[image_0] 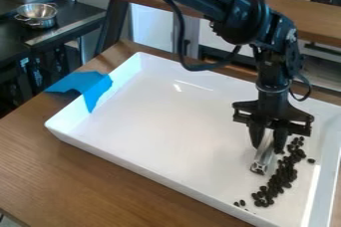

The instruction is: Sweep into pile

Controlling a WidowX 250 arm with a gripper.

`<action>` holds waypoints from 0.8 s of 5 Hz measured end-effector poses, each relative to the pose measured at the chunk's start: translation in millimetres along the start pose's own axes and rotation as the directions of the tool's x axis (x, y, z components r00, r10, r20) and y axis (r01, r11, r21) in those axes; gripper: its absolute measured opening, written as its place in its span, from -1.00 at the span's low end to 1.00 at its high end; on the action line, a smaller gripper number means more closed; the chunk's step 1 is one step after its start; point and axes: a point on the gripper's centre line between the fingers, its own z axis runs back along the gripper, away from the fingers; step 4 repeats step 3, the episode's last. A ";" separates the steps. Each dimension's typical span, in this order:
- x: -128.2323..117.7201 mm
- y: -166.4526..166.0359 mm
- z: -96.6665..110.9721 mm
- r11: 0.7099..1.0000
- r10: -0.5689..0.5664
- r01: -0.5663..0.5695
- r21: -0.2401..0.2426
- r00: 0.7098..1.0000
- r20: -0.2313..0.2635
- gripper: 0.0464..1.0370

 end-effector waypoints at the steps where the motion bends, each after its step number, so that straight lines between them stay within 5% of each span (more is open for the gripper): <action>1: 9.4 29.5 45.2 0.996 0.035 -0.032 -0.082 0.999 0.029 -0.37; 2: 21.2 91.3 97.4 0.983 0.122 -0.110 -0.145 0.989 0.081 -0.37; 3: 15.2 135.2 104.4 0.985 0.133 -0.123 -0.120 0.988 0.079 -0.37; 4: 15.2 135.2 104.4 0.985 0.133 -0.123 -0.120 0.988 0.079 -0.37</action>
